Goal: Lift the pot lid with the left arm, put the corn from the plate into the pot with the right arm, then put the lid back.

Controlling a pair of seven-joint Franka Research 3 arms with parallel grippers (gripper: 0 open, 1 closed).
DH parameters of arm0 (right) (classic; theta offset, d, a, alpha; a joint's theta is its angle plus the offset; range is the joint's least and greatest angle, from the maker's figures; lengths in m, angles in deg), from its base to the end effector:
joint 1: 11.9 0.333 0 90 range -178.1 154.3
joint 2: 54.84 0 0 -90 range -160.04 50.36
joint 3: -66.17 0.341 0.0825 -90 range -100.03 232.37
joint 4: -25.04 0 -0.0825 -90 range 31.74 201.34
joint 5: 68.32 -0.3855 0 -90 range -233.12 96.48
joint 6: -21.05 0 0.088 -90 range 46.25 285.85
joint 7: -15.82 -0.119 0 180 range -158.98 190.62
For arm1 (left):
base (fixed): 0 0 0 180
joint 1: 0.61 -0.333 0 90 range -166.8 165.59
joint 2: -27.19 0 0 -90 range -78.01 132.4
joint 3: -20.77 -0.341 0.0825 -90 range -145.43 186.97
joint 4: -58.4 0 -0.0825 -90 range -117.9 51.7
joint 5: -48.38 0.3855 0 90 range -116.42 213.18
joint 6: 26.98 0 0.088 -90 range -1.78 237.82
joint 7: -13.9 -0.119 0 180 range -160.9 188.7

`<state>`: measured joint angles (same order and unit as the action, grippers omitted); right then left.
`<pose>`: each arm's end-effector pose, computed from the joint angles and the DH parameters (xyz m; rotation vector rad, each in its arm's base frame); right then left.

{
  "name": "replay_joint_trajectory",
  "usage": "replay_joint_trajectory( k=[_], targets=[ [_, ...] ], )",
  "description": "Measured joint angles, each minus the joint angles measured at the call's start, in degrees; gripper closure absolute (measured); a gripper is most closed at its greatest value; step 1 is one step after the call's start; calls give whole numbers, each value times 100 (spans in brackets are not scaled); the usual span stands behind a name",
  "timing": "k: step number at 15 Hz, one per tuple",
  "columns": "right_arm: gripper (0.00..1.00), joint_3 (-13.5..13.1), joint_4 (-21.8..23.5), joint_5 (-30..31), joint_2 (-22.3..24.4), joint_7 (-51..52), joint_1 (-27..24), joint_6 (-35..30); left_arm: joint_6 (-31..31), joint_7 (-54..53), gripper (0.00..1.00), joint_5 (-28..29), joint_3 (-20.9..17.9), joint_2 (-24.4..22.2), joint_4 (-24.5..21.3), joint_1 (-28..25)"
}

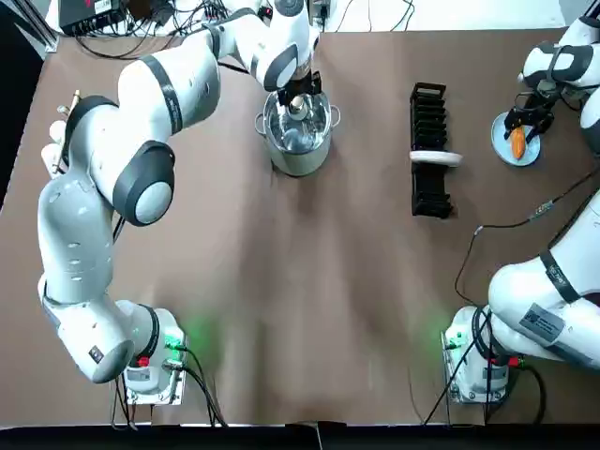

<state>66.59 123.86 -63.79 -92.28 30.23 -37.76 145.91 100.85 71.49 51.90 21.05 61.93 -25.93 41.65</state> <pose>0.5958 -0.2880 0.1982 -3.1018 0.2204 0.3211 0.5505 -0.5009 0.3469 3.0285 0.3495 0.2068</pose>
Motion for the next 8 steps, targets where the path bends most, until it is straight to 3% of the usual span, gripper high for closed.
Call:
replay_joint_trajectory(
  k=[1, 3, 6, 8],
  targets=[
    [19, 9, 0, 0, -10, 3, 1, 26, -65, 0, 28, 0, -8, -13, 2, -6],
    [22, 25, 0, 3, -27, 9, 11, 55, -78, 0, 31, -36, -10, -15, 6, -15],
    [24, 50, -7, 5, -30, 12, 19, 108, -186, 0, 49, -56, -32, -33, 13, -25],
    [26, 51, -24, 5, -30, 14, 20, 258, -188, 0, 49, -58, -32, -32, 13, -25]
  ],
)
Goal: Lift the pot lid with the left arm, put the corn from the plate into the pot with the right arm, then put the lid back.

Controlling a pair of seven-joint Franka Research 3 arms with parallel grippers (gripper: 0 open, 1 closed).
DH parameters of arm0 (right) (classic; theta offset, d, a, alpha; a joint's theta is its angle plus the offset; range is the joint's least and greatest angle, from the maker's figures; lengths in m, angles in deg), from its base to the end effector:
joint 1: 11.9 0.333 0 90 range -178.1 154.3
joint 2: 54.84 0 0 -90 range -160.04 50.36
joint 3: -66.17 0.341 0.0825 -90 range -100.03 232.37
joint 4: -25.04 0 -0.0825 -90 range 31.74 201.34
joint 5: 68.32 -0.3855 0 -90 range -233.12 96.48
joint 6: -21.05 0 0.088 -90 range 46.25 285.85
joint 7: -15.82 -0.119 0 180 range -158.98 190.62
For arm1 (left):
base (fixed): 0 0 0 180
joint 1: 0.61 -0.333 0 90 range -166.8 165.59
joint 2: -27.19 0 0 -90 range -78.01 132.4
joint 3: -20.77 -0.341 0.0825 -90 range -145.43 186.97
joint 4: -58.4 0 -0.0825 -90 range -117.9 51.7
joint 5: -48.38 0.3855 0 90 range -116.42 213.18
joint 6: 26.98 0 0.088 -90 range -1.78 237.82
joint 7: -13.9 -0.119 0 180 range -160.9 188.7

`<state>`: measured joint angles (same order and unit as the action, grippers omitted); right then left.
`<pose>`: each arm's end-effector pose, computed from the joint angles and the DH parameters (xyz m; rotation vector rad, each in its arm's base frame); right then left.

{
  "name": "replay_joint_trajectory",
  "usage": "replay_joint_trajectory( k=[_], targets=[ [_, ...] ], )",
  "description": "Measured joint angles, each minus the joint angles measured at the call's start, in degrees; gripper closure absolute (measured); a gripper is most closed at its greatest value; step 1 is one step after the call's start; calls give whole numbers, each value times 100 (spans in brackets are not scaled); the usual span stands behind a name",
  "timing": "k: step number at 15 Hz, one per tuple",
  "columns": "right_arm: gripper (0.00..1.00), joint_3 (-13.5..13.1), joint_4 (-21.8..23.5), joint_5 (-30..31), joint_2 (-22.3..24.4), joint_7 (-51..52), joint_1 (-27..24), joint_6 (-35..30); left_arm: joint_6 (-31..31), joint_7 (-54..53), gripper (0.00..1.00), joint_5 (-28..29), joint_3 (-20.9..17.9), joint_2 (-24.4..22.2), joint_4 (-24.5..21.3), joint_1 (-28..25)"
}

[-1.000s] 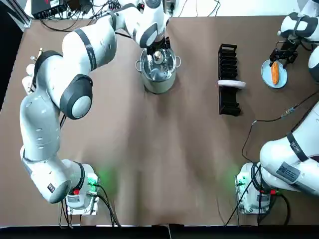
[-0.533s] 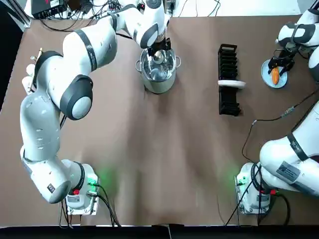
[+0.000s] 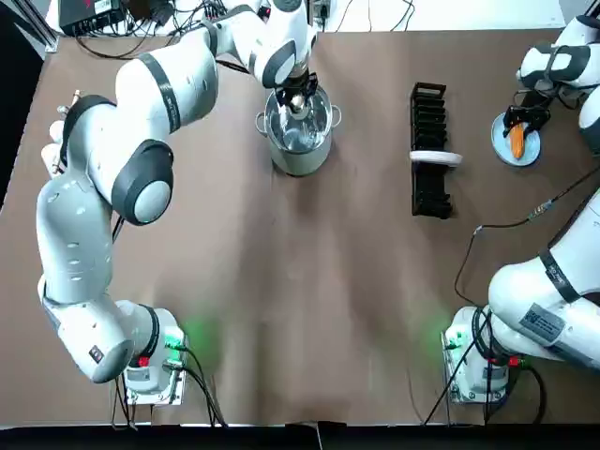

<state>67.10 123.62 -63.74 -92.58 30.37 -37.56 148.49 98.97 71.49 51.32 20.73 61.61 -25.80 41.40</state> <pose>0.6055 -0.2835 0.1993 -3.1196 0.1980 0.2541 0.5526 -0.4940 0.3487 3.0441 0.3748 0.1782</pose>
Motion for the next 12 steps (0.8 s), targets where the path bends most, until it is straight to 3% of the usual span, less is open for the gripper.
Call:
replay_joint_trajectory(
  k=[3, 4, 6, 8, 10, 12],
  targets=[
    [28, 8, -35, 1, 0, 16, 3, 162, -72, 0, 49, -24, 1, 1, 22, 1],
    [37, 24, -47, 1, 0, 19, 13, 195, -265, 3, 49, -57, 1, -32, 108, -15],
    [41, 32, -49, 1, 0, 20, 19, 227, -621, 5, 49, -106, -12, -256, 194, -119],
    [46, 34, -51, 1, 0, 21, 20, 236, -1058, -65, 49, -112, -14, -683, 217, -439],
    [58, 34, -54, 1, 1, 20, 21, 244, -1633, -657, 49, -116, -15, -1105, 214, -876],
    [59, 52, -78, 11, 0, 56, 45, 243, -2129, -1344, 49, -121, -17, -1358, 166, -1291]
  ],
)
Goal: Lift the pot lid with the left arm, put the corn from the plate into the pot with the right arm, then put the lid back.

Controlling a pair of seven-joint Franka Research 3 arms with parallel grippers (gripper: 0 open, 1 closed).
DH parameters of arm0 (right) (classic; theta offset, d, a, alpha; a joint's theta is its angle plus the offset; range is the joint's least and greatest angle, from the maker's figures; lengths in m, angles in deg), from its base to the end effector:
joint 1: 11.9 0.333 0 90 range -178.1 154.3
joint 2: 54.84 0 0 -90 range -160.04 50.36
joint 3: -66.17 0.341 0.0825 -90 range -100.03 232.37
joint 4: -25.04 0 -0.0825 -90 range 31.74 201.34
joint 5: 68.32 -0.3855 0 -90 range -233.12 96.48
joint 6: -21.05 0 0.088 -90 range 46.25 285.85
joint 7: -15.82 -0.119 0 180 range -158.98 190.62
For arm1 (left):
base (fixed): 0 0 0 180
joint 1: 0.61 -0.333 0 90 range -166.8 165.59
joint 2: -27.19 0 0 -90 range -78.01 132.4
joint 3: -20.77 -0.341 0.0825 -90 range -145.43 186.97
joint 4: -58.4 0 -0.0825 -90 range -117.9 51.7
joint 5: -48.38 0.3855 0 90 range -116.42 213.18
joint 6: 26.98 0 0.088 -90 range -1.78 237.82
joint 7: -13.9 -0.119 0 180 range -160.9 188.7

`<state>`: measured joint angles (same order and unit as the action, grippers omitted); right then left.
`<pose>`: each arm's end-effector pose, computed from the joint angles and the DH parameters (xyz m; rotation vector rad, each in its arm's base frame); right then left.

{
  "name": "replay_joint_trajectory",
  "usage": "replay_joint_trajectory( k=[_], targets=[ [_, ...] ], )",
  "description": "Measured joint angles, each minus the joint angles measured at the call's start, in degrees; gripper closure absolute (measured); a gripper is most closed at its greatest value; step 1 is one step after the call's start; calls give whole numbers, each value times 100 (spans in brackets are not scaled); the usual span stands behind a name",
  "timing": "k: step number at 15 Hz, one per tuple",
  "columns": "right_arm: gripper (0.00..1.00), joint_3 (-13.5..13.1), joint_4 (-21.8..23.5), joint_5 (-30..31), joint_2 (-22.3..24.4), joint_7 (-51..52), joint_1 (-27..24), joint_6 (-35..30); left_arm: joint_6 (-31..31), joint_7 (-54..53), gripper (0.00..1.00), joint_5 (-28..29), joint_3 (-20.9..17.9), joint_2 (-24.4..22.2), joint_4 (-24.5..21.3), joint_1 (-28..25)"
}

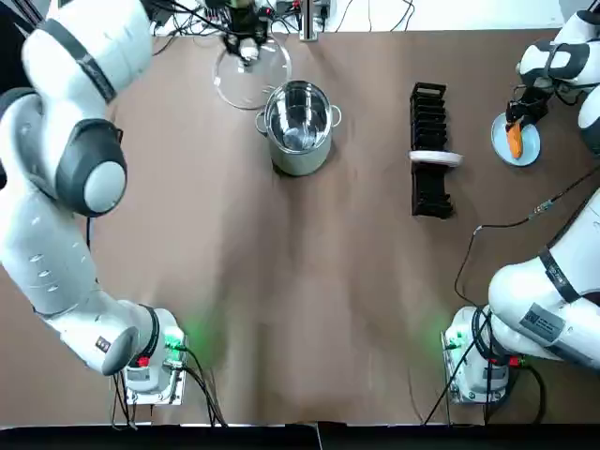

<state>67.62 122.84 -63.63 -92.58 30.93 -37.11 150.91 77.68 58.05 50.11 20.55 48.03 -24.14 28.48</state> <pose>0.6194 -0.2776 0.2078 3.1240 -0.1562 -0.1687 0.5994 -0.3278 0.4964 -3.1035 -0.4043 -0.0566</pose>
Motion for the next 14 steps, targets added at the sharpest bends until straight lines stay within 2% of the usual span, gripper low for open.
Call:
replay_joint_trajectory(
  k=[2, 4, 8, 11, 14],
  targets=[
    [59, 16, -111, 24, 5, 120, 124, -158, -268, -680, 49, -3, -2, -82, -113, -342],
    [59, 33, -389, 85, 54, 273, 350, -754, -434, -1356, 49, -5, -1, -81, -246, -633],
    [59, 84, -1083, 99, 715, 584, 1181, -2161, -489, -2429, 49, -14, 4, -81, -416, -1230],
    [59, 129, -1135, -136, 1219, 424, 1756, -3038, -609, -3094, 49, -25, 106, -85, -431, -1730],
    [59, 191, -1134, -750, 1372, -305, 2356, -3634, -680, -3399, 49, -32, 456, -88, -497, -2228]
  ],
)
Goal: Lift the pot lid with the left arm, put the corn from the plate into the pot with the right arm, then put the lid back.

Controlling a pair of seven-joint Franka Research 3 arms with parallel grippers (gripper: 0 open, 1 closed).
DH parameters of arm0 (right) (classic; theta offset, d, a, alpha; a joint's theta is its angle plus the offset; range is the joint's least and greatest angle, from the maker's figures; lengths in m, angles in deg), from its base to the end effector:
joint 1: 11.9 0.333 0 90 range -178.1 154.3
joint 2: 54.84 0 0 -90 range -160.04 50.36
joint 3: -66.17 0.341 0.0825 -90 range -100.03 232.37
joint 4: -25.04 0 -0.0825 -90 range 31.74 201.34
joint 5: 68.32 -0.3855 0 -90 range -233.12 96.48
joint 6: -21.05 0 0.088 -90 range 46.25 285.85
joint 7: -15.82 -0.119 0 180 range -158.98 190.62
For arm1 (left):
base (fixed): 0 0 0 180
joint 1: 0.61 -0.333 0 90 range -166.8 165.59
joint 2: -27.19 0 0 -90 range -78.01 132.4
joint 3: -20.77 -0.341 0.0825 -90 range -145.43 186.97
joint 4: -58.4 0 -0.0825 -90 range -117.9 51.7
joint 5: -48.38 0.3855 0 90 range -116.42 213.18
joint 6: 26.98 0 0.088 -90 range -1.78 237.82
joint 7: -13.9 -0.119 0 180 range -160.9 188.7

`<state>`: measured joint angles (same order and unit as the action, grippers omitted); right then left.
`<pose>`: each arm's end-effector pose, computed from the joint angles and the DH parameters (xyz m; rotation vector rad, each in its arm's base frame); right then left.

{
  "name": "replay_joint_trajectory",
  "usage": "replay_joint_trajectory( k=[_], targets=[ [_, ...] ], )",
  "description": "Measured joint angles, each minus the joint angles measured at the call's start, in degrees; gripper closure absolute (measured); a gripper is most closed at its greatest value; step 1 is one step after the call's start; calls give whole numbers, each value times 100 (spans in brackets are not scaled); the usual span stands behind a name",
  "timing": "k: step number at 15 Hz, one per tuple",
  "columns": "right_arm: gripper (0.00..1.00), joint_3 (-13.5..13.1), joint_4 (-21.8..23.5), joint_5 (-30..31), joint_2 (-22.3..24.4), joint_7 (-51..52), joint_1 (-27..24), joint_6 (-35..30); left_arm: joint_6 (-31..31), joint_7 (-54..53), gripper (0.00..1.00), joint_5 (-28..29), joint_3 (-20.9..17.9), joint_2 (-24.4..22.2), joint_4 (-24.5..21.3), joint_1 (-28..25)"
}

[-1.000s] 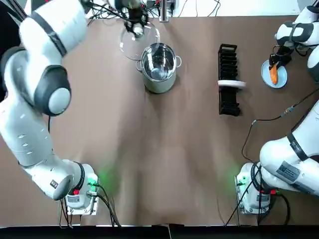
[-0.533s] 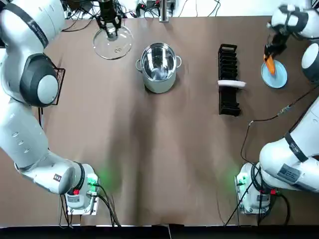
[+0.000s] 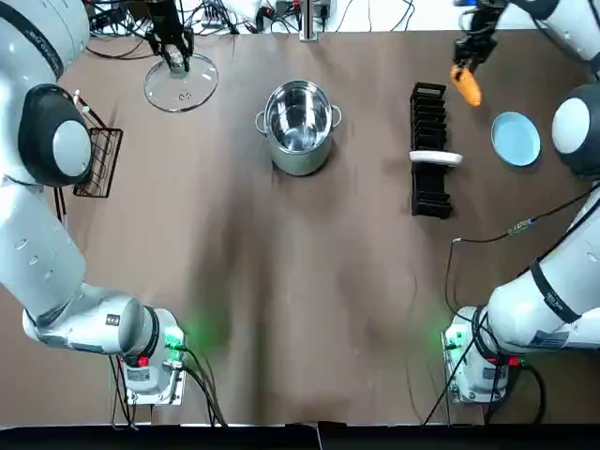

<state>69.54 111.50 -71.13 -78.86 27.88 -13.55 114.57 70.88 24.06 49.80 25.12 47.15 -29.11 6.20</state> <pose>0.6533 0.0199 0.4145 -2.9919 -0.3436 0.4363 0.6425 -0.1178 0.4568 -3.1021 0.0318 0.2553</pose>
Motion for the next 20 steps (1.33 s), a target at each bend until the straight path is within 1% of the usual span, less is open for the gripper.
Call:
replay_joint_trajectory(
  k=[1, 2, 3, 6, 9, 10, 13, 17, 19, 20],
  targets=[
    [59, 23, 0, -118, 10, -363, 250, -57, -3, -53, 49, 0, 95, 0, -37, -104],
    [59, 58, -1, -334, 10, -1186, 842, -52, -4, -152, 49, -1, 177, 0, -82, -205],
    [59, 65, -11, -466, 11, -1591, 1147, -24, -4, -168, 49, -1, 197, -3, -92, -233],
    [59, 69, -63, -681, 11, -2695, 1909, 181, -6, -191, 49, -1, 202, -38, -99, -266],
    [59, 67, -65, -713, 5, -3609, 2523, 690, -13, -208, 49, -1, 203, -52, -101, -282],
    [59, 66, -62, -714, -14, -3864, 2697, 911, -13, -209, 49, -1, 203, -52, -103, -286],
    [59, 63, -35, -718, -186, -4640, 3200, 1851, -13, -209, 49, -1, 204, -52, -106, -288],
    [59, 57, -98, -718, -657, -5367, 3769, 3085, -13, -210, 49, -1, 206, -54, -106, -288],
    [59, 52, -161, -718, -965, -5573, 3977, 3926, -13, -210, 49, -1, 207, -56, -106, -288],
    [59, 49, -187, -718, -1112, -5618, 4066, 4243, -13, -210, 49, -1, 209, -58, -106, -288]
  ],
)
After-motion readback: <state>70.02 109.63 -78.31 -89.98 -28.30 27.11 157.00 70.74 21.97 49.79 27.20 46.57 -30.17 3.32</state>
